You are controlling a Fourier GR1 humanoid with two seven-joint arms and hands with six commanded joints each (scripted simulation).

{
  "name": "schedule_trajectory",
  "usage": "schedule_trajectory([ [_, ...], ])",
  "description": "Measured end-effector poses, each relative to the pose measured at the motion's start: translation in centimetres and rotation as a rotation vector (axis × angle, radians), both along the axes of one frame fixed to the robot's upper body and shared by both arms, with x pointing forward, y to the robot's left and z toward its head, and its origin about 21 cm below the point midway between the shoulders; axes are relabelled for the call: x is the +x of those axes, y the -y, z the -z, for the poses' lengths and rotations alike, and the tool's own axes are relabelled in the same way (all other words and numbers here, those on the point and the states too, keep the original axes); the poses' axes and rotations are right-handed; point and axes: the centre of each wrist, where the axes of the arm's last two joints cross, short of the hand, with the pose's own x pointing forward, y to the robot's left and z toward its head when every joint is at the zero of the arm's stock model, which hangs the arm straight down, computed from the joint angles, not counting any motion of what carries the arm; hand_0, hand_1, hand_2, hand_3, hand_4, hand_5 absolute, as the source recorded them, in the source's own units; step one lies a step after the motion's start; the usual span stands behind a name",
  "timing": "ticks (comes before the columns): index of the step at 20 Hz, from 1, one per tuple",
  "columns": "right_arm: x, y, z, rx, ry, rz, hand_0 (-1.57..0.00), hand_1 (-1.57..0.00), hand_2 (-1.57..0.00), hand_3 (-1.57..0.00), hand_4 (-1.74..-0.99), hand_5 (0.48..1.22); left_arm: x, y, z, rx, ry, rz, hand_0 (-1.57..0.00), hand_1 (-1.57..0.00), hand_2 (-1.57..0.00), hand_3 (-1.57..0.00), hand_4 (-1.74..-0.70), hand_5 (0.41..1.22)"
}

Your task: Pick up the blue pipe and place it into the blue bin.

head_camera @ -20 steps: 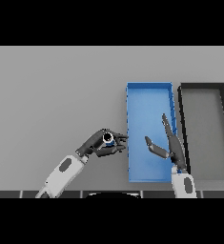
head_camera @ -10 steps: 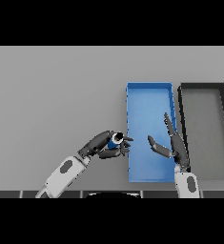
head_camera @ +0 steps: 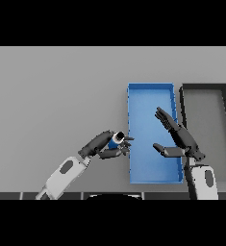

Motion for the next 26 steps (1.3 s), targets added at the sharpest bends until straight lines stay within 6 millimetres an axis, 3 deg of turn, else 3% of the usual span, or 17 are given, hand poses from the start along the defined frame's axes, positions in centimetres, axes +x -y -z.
schedule_trajectory([
  [3, 0.3, -1.1, -3.3, -0.071, 0.008, -0.157, 0.00, 0.00, 0.00, 0.00, -1.314, 0.500, -0.2, 0.2, 0.1, 0.002, 0.007, 0.006, -1.57, -1.57, -1.57, -1.49, -1.74, 1.221],
  [8, 1.6, -4.8, -6.0, -0.169, 0.050, -0.348, 0.00, 0.00, 0.00, 0.00, -1.306, 0.521, 0.0, 0.1, -0.2, 0.011, 0.015, 0.009, -1.57, -1.57, -1.57, -1.48, -1.74, 1.221],
  [13, 2.5, -8.3, -6.7, -0.238, 0.069, -0.470, 0.00, 0.00, 0.00, 0.00, -1.232, 0.531, 0.2, 0.1, -0.2, -0.011, 0.015, 0.033, -1.57, -1.57, -1.57, -1.52, -1.74, 1.221],
  [20, 4.2, -12.7, -7.5, -0.262, 0.074, -0.570, 0.00, -0.01, -0.03, 0.00, -1.222, 0.506, 0.0, 0.1, -0.2, 0.017, 0.044, 0.050, -1.57, -1.57, -1.57, -1.54, -1.74, 1.221],
  [21, 4.6, -13.0, -7.8, -0.260, 0.083, -0.580, -0.05, -0.08, -0.10, -0.05, -1.245, 0.506, 0.2, 0.0, -0.2, 0.011, 0.029, 0.049, -1.57, -1.57, -1.57, -1.48, -1.74, 1.221],
  [23, 4.8, -14.1, -8.1, -0.268, 0.087, -0.623, -0.35, -0.38, -0.38, -0.30, -1.335, 0.507, 0.3, -0.2, -0.3, 0.030, 0.040, 0.054, -1.18, -1.08, -1.06, -1.03, -1.68, 1.221],
  [25, 5.1, -14.8, -8.1, -0.305, 0.080, -0.647, -0.72, -0.70, -0.74, -0.63, -1.430, 0.522, 0.4, -0.7, -0.3, 0.204, 0.015, 0.076, -0.82, -0.71, -0.68, -0.66, -1.48, 1.221],
  [26, 5.1, -15.1, -8.4, -0.291, 0.097, -0.663, -0.89, -0.87, -0.91, -0.77, -1.486, 0.550, 0.2, -0.6, -0.6, 0.220, 0.014, 0.069, -0.78, -0.71, -0.69, -0.58, -1.53, 1.221],
])
